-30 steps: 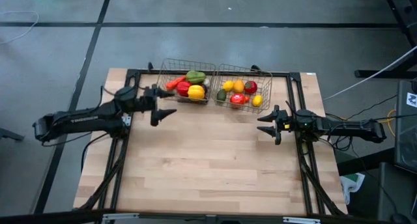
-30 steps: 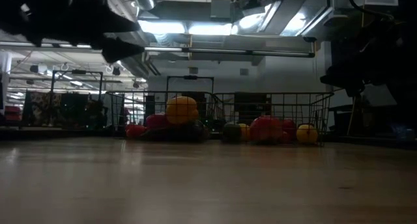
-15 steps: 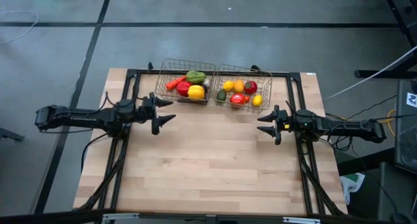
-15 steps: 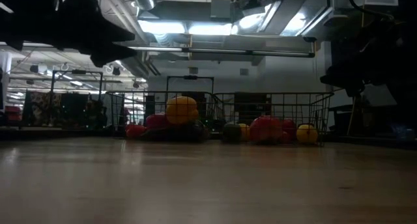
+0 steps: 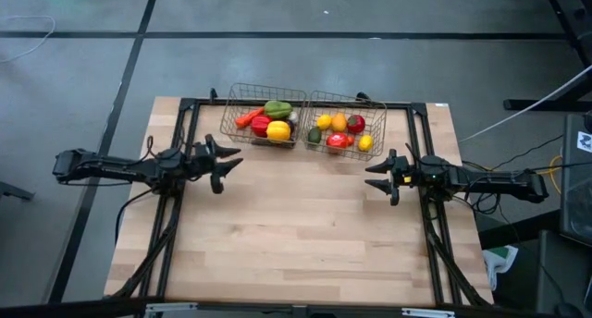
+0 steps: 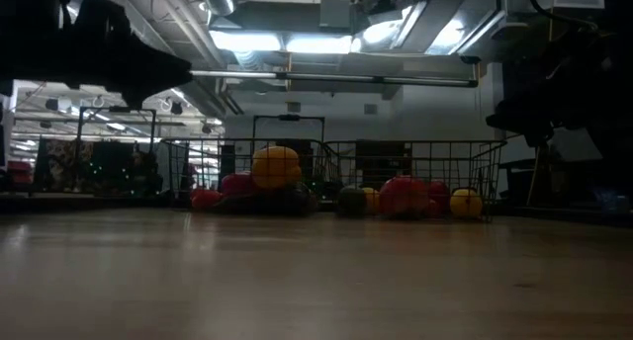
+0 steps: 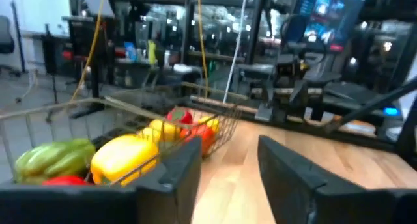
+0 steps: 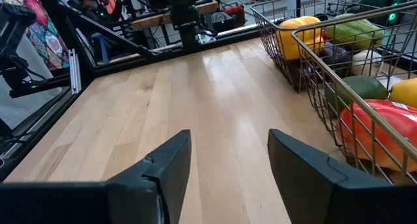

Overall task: Sort produce into baskets
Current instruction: Return to Home Position

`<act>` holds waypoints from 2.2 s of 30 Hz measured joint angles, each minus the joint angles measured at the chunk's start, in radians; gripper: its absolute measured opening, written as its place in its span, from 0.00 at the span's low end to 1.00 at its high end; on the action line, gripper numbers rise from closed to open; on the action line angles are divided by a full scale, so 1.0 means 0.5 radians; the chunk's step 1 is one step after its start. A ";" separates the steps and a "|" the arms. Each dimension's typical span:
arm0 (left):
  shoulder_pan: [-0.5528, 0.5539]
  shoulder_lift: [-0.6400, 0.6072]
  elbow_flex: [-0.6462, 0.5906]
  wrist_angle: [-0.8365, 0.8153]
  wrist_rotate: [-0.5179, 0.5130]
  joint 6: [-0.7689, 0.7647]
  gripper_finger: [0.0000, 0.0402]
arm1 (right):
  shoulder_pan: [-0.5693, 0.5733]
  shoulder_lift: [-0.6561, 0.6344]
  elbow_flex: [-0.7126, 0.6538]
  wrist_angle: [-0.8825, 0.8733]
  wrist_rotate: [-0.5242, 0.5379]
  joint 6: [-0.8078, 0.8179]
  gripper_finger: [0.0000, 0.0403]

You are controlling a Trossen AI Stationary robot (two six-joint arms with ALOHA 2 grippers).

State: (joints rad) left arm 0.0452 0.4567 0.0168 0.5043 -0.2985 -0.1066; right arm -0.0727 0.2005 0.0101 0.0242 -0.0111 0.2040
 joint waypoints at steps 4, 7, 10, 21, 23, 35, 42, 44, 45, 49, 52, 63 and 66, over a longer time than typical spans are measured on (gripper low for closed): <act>-0.003 -0.154 -0.017 -0.128 -0.011 0.020 0.30 | 0.000 0.000 0.000 0.000 0.000 0.001 0.51; -0.003 -0.242 -0.016 -0.179 -0.011 0.095 0.25 | 0.001 0.000 0.000 0.001 0.000 0.000 0.51; -0.003 -0.329 -0.016 -0.226 -0.009 0.173 0.21 | 0.001 0.000 0.000 0.001 0.000 0.000 0.51; -0.003 -0.634 -0.016 -0.517 -0.013 0.211 0.02 | 0.000 0.000 0.000 0.001 0.000 0.000 0.51; -0.003 -0.688 -0.016 -0.585 -0.018 0.206 0.02 | 0.000 0.000 0.000 0.001 0.000 0.000 0.51; -0.003 -0.810 -0.015 -0.887 -0.105 0.063 0.07 | 0.000 0.000 0.000 0.001 0.000 0.000 0.51; -0.003 -0.802 -0.015 -0.893 -0.107 0.056 0.08 | 0.000 0.000 0.000 0.001 0.000 0.000 0.51; -0.003 -0.802 -0.016 -0.893 -0.107 0.126 0.08 | 0.001 0.000 0.000 0.001 0.000 0.001 0.51; -0.003 -0.802 -0.015 -0.893 -0.107 0.157 0.08 | 0.000 0.000 0.000 0.001 0.000 0.001 0.51; -0.003 -0.802 -0.015 -0.894 -0.108 0.215 0.08 | 0.000 0.000 0.000 0.001 0.000 0.000 0.51; -0.003 -0.802 -0.015 -0.893 -0.108 0.217 0.08 | 0.000 0.000 0.000 0.001 0.000 0.000 0.51; -0.003 -0.802 -0.015 -0.894 -0.107 0.216 0.08 | 0.000 0.000 0.000 0.001 0.000 0.000 0.51; -0.003 -0.802 -0.015 -0.894 -0.107 0.215 0.08 | 0.000 0.000 0.000 0.001 0.000 0.000 0.51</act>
State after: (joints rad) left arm 0.0437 0.0555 0.0091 0.0574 -0.3520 0.0010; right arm -0.0727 0.2005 0.0101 0.0246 -0.0110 0.2042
